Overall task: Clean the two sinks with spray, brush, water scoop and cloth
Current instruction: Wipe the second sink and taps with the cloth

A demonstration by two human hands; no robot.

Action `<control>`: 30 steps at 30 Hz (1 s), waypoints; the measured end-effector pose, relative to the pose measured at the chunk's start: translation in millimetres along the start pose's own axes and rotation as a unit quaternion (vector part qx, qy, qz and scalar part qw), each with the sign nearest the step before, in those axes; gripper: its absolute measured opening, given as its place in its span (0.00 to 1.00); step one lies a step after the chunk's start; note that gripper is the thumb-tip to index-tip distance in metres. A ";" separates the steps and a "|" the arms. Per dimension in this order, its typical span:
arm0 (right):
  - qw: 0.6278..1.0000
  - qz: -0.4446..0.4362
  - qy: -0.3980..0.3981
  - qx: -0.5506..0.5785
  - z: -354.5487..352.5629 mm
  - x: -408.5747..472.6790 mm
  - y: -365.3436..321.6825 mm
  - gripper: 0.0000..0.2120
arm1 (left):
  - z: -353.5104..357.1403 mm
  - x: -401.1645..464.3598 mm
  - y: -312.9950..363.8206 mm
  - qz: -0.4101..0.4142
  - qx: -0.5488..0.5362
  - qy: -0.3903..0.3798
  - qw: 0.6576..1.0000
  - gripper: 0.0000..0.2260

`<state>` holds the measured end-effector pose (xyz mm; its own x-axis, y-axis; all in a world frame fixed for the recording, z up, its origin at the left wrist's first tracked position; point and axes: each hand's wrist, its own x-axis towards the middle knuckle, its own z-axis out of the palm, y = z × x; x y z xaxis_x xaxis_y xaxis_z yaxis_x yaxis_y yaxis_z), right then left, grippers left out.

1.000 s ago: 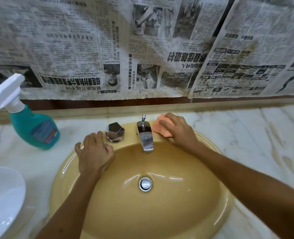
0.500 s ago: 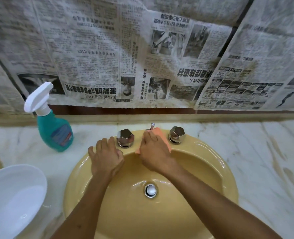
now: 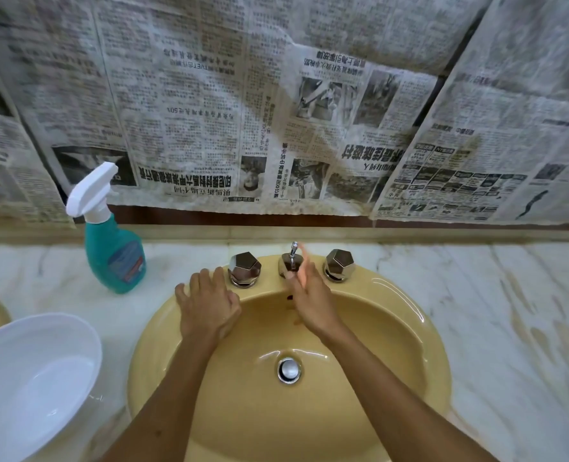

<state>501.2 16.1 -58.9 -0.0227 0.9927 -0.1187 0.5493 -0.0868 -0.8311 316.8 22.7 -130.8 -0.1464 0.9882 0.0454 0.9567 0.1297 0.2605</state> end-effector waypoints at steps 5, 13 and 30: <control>0.939 0.211 0.026 0.270 -10.5 26.0 -11.2 0.08 | -8.0 0.8 0.8 -0.010 -0.025 -0.019 0.999 0.29; 0.975 0.013 0.071 -0.209 23.9 -16.1 -10.9 0.20 | -23.5 -10.1 -27.5 0.039 -0.057 -0.054 0.996 0.22; 0.872 -0.194 0.056 -0.445 97.6 57.3 -28.9 0.17 | -20.8 -38.7 -49.0 -0.076 -0.206 0.015 0.975 0.22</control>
<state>402.5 67.2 -94.7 -0.2966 0.9393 0.1726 0.9508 0.3074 -0.0391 270.3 -23.6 -125.3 -0.2922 0.9563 0.0028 0.7419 0.2249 0.6316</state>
